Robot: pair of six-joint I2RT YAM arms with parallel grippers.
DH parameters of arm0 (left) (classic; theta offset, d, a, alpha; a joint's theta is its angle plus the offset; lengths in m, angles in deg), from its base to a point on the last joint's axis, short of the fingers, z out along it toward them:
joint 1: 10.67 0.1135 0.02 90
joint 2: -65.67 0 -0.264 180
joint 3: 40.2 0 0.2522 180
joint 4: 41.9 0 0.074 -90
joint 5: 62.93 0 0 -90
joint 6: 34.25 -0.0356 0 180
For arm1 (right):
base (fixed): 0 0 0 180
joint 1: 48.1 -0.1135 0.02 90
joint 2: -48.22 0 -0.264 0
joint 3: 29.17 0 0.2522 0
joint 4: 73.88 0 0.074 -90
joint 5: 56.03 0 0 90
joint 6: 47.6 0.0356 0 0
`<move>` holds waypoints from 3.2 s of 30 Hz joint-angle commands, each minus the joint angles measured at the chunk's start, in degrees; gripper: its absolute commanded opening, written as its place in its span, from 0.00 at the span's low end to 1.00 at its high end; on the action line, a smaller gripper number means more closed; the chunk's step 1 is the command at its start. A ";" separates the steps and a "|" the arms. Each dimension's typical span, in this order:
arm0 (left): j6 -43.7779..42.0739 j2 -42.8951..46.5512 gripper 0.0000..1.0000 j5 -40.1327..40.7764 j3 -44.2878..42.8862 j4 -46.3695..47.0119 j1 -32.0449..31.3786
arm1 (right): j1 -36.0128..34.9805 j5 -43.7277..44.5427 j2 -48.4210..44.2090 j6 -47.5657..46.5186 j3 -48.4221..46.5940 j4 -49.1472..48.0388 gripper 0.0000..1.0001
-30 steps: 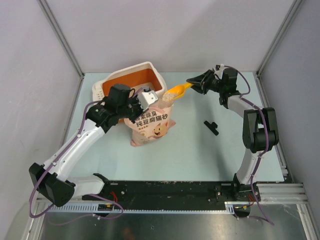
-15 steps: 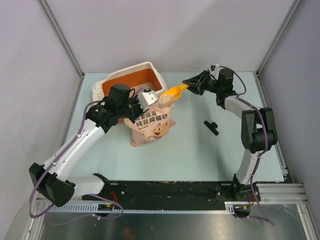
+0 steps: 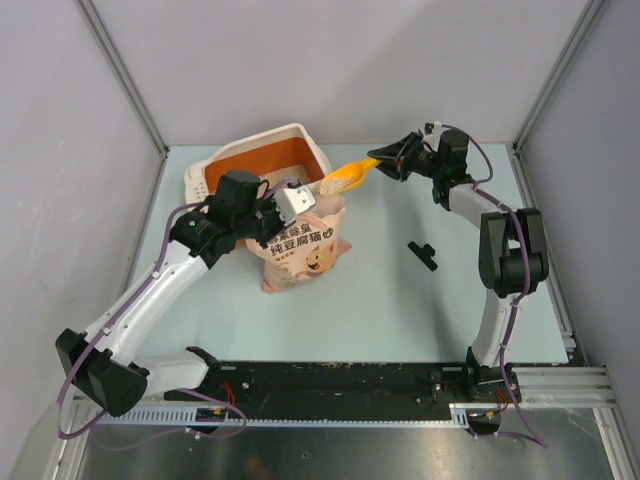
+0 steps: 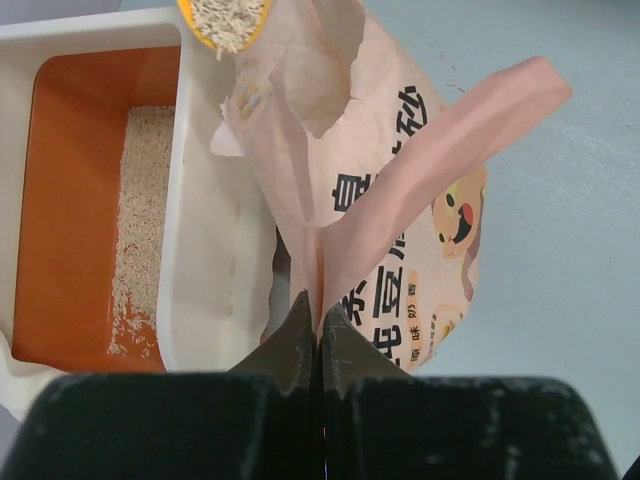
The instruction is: Fill the litter box with clean litter
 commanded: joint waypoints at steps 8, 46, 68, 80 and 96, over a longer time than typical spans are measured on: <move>-1.66 2.89 0.00 0.24 1.39 -3.78 -0.51 | -6.16 6.80 10.37 4.00 -20.38 2.73 0.00; -2.54 12.83 0.00 -6.53 7.10 0.34 -1.12 | -19.45 30.38 13.40 -82.27 -57.93 26.31 0.00; 10.73 9.22 0.00 -9.42 3.50 5.45 6.26 | -11.08 -8.22 -10.71 -67.89 -31.39 46.98 0.00; 14.51 10.81 0.00 -11.70 4.91 7.11 7.23 | -20.14 22.01 -15.77 -68.36 -16.50 41.36 0.00; 28.05 10.28 0.00 -16.54 5.78 10.45 7.23 | -30.60 50.84 -16.95 -63.94 5.78 30.02 0.00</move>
